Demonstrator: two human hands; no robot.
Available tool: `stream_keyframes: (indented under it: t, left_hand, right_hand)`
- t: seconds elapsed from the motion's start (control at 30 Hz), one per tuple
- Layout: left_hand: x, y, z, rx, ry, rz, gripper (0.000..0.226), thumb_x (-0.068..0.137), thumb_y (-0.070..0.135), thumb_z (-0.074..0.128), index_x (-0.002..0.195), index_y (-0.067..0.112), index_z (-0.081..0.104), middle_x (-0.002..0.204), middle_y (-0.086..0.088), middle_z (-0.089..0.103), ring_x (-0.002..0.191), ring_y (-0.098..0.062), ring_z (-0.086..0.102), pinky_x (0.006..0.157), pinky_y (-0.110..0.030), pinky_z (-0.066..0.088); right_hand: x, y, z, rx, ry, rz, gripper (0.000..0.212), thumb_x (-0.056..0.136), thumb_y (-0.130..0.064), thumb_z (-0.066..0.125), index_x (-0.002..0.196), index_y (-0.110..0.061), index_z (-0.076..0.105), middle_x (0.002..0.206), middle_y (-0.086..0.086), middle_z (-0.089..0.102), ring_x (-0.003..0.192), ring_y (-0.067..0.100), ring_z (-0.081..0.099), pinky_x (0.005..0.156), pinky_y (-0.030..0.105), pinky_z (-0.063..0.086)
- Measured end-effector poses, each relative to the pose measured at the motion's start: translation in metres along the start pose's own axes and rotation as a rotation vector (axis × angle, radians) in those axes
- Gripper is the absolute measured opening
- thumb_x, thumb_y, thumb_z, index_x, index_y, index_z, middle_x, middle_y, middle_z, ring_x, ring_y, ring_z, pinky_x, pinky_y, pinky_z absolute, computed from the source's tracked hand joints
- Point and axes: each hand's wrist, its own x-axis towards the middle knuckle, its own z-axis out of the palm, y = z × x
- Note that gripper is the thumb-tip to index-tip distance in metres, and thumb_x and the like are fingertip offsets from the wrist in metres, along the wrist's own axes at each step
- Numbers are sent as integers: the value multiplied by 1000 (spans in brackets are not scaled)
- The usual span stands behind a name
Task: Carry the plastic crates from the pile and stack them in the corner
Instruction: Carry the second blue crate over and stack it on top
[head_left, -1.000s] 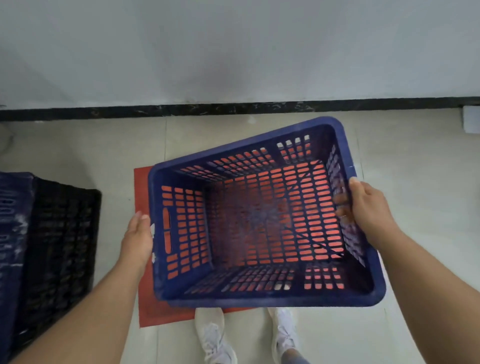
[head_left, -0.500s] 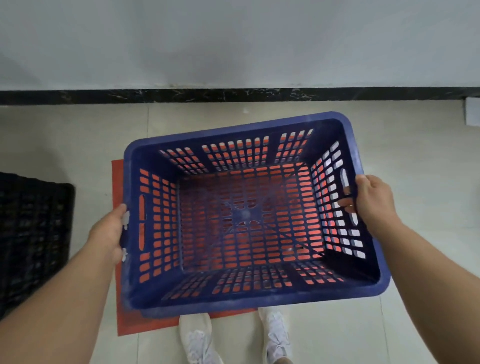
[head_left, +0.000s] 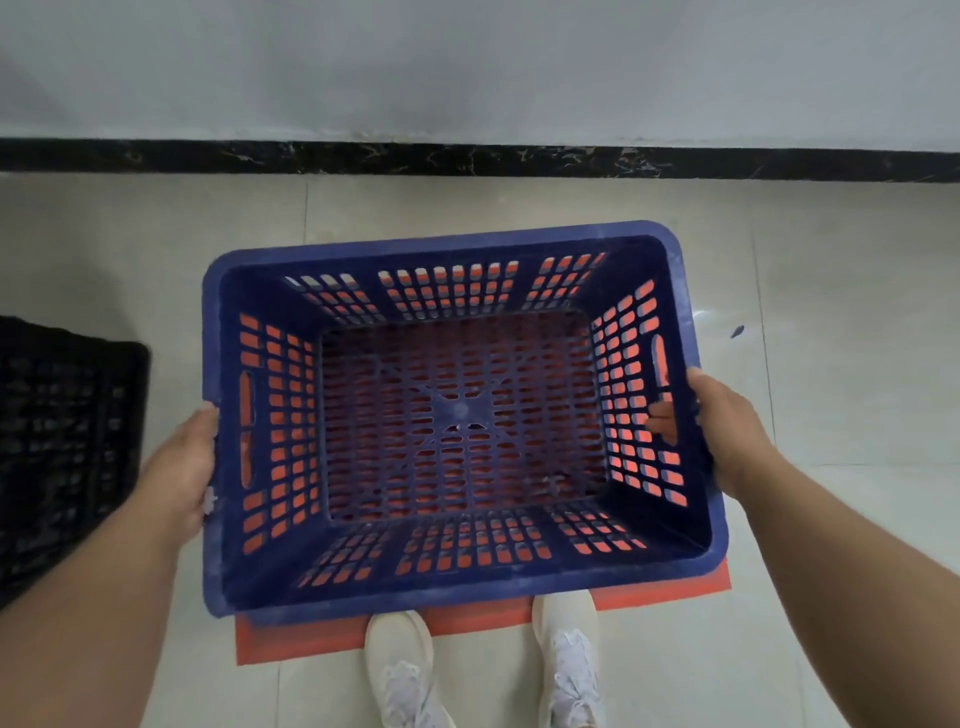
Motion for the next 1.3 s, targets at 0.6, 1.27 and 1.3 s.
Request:
stream_keyframes:
  t: [0.6, 1.27, 1.3]
  left_hand:
    - [14, -7, -11, -284, -166, 22, 41, 92, 55, 39, 84, 20, 60, 58, 5, 53, 45, -10, 43, 48, -26, 40]
    - [-216, -2, -168, -484, 9, -44, 41, 96, 48, 37, 83, 15, 57, 67, -1, 48, 52, -17, 40, 51, -30, 35]
    - [-232, -2, -177, -503, 28, -53, 41, 96, 48, 37, 82, 14, 57, 67, -2, 48, 53, -17, 39, 51, -31, 35]
  right_hand:
    - [2, 2, 6, 81, 31, -93, 35, 93, -35, 38, 81, -10, 60, 66, 6, 56, 54, 20, 47, 56, 31, 42]
    - [-188, -114, -50, -50, -135, -162, 31, 85, -37, 43, 86, -11, 60, 59, 2, 55, 46, 17, 43, 48, 29, 37]
    - [-200, -124, -51, -68, -150, -172, 31, 85, -37, 43, 87, -11, 60, 59, 2, 54, 45, 16, 43, 47, 28, 36]
